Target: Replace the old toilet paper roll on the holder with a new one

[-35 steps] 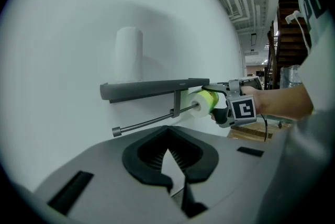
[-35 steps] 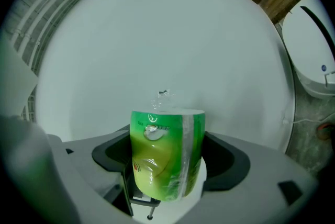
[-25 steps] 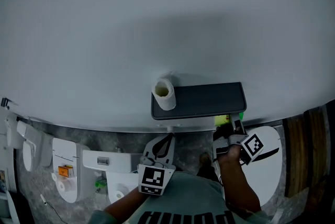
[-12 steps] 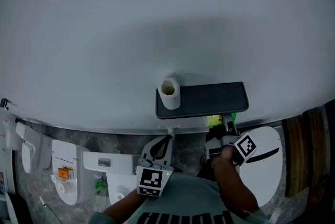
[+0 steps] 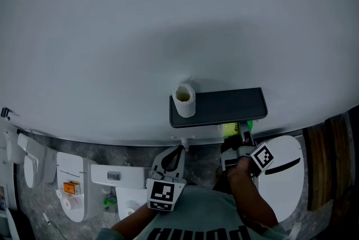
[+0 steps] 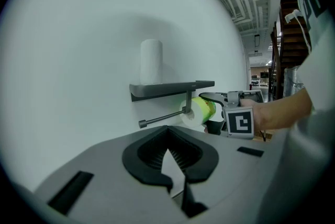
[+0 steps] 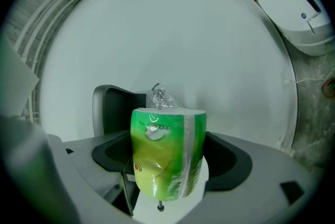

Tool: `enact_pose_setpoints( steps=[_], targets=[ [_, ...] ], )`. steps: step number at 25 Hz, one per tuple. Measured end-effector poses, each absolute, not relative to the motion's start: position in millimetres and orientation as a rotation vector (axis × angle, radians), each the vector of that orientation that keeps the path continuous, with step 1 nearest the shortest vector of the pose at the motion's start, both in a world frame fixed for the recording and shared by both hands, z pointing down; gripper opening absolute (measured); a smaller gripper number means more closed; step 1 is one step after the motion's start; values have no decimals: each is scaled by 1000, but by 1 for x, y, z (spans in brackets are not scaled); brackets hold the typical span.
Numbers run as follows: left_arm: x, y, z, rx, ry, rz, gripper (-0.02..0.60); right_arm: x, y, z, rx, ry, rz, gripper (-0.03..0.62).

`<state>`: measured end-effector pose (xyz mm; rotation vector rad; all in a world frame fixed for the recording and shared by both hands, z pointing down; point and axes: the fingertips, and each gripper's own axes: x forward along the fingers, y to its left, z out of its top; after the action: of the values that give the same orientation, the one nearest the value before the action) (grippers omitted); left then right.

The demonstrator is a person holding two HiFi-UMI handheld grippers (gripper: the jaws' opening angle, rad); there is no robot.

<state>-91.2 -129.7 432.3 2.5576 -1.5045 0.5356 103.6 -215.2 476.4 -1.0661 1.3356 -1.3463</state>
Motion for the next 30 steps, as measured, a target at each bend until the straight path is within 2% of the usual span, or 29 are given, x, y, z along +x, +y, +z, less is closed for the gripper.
enact_pose_setpoints(
  steps=[22,30],
  targets=[
    [-80,-123,428,2589,-1458,482,5,116,-178,478,-1086,1461,-1318,408],
    [-79,-116,431,2594,-1426,423,5,124,-137,457,-1404,1753,-1139,405]
  ],
)
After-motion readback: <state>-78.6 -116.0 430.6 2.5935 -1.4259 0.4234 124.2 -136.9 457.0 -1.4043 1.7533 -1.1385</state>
